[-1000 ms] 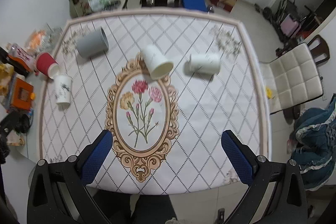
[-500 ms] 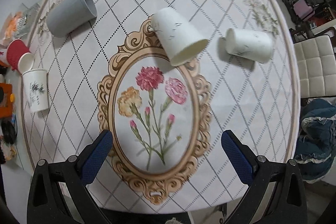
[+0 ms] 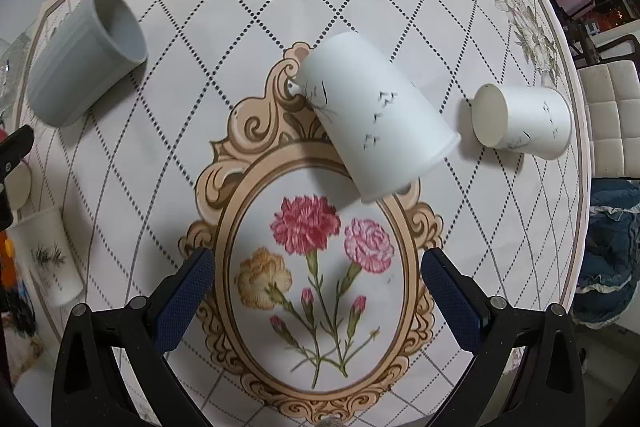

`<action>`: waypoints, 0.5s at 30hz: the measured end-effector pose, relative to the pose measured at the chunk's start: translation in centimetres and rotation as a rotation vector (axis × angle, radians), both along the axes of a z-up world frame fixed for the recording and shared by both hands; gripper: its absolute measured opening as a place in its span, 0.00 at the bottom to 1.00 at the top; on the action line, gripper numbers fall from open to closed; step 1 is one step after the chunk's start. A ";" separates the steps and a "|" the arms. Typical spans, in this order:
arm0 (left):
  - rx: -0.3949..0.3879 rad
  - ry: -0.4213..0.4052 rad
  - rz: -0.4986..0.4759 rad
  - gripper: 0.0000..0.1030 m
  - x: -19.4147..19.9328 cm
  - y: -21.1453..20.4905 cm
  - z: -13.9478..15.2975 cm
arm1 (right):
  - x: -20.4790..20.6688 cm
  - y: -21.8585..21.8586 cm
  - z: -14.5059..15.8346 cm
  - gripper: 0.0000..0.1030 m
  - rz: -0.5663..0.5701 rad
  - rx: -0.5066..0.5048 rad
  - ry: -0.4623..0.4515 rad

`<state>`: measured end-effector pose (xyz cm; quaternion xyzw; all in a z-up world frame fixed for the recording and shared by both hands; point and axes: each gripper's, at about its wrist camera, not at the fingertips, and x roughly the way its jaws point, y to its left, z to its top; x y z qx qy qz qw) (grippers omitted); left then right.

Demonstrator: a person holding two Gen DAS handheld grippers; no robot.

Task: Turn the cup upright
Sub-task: 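Move the left tool toward the grey mug lying on its side, then close the left gripper on the grey mug's rim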

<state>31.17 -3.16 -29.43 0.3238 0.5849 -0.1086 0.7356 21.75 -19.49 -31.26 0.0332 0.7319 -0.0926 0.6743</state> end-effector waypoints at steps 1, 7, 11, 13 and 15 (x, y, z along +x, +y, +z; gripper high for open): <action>0.000 0.004 -0.022 0.98 0.3 -0.3 -0.2 | 0.3 0.0 -0.3 1.00 -0.002 -0.002 0.003; 0.021 0.058 -0.200 0.98 0.9 -2.9 -1.9 | 1.6 -0.4 -1.5 1.00 -0.029 -0.006 0.025; 0.076 0.072 -0.319 0.98 0.6 -4.6 -3.6 | 2.2 -0.5 -2.1 1.00 -0.043 -0.008 0.039; 0.107 0.072 -0.364 0.98 0.6 -5.1 -4.5 | 2.7 -0.7 -2.7 1.00 -0.047 -0.011 0.048; 0.140 0.060 -0.394 0.98 0.7 -5.4 -5.5 | 2.9 -0.8 -2.9 1.00 -0.050 -0.013 0.054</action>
